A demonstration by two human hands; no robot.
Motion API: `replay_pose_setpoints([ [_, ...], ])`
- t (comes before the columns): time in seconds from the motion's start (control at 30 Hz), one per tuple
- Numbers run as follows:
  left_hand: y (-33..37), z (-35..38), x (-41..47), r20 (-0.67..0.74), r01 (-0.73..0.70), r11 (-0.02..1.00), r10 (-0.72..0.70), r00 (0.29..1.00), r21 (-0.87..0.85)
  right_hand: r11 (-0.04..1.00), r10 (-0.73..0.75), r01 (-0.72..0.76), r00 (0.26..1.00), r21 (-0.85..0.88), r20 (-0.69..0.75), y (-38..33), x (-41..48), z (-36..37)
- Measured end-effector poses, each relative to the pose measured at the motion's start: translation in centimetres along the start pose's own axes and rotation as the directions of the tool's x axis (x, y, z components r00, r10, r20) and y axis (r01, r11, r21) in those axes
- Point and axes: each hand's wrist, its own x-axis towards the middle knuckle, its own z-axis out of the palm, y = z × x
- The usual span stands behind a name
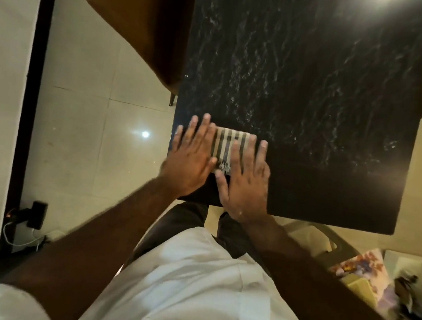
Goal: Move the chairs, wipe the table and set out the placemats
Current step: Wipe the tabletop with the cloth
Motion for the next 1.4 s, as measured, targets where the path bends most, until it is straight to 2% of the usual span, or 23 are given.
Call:
replay_pose_setpoints([
  [0.17, -3.5, 0.4, -1.6, 0.074, -0.002, 0.99, -0.008, 0.997, 0.142, 0.998, -0.065, 0.065, 0.998, -0.009, 0.021, -3.8, 2.6, 1.5],
  [0.33, -4.0, 0.8, -1.5, 0.063, -0.03, 0.986, 0.02, 0.998, 0.162, 0.997, -0.071, 0.073, 0.997, -0.033, 0.042, -1.7, 1.0, 1.7],
  [0.4, -3.8, 0.8, -1.4, 0.061, -0.012, 0.985, 0.001, 0.998, 0.173, 0.999, 0.002, 0.0, 0.999, -0.042, 0.051, 0.6, -0.6, 1.4],
  [0.53, -3.5, 0.9, -1.2, 0.054, 0.013, 0.979, -0.025, 0.998, 0.203, 0.963, 0.269, -0.267, 0.962, -0.038, 0.039, 4.2, -0.5, 0.4],
  [0.6, -3.6, 1.0, -1.2, 0.055, 0.016, 0.978, -0.028, 0.998, 0.206, 0.949, 0.316, -0.315, 0.949, -0.027, 0.021, 4.3, 1.5, 0.0],
  [0.67, -3.5, 1.1, -1.1, 0.051, 0.018, 0.977, -0.03, 0.998, 0.214, 0.954, 0.298, -0.298, 0.954, -0.015, -0.004, 3.2, 3.9, -0.2],
  [0.77, -3.5, 1.0, -1.3, 0.047, 0.016, 0.974, -0.027, 0.999, 0.224, 0.983, 0.182, -0.183, 0.983, -0.012, -0.03, 0.4, 5.8, 0.3],
  [0.87, -3.5, 1.2, -1.5, 0.044, 0.013, 0.971, -0.024, 0.999, 0.238, 0.999, 0.054, -0.054, 0.999, -0.006, -0.008, -1.4, 4.5, 1.2],
  [0.97, -3.1, 1.3, -1.4, 0.025, 0.035, 0.972, -0.042, 0.999, 0.231, 1.0, -0.004, 0.005, 1.0, -0.018, 0.019, 0.0, 1.6, 1.4],
  [1.07, -1.8, 1.4, -0.8, 0.003, 0.032, 0.977, -0.033, 0.999, 0.212, 0.992, 0.119, -0.118, 0.992, -0.031, 0.028, 3.2, -0.8, 1.0],
  [1.13, -0.5, 1.6, -0.2, 0.014, -0.014, 0.978, 0.011, 1.0, 0.208, 0.966, 0.256, -0.256, 0.967, -0.044, 0.011, 5.5, -1.1, 0.5],
  [1.2, 1.0, 1.9, 0.8, 0.025, -0.068, 0.973, 0.064, 0.998, 0.22, 0.943, 0.33, -0.33, 0.944, -0.047, -0.004, 7.2, -0.1, 0.1],
  [1.4, 4.2, 2.7, 3.4, 0.059, -0.122, 0.964, 0.111, 0.992, 0.234, 0.943, 0.33, -0.332, 0.941, -0.016, -0.074, 6.7, 5.0, -0.2],
])
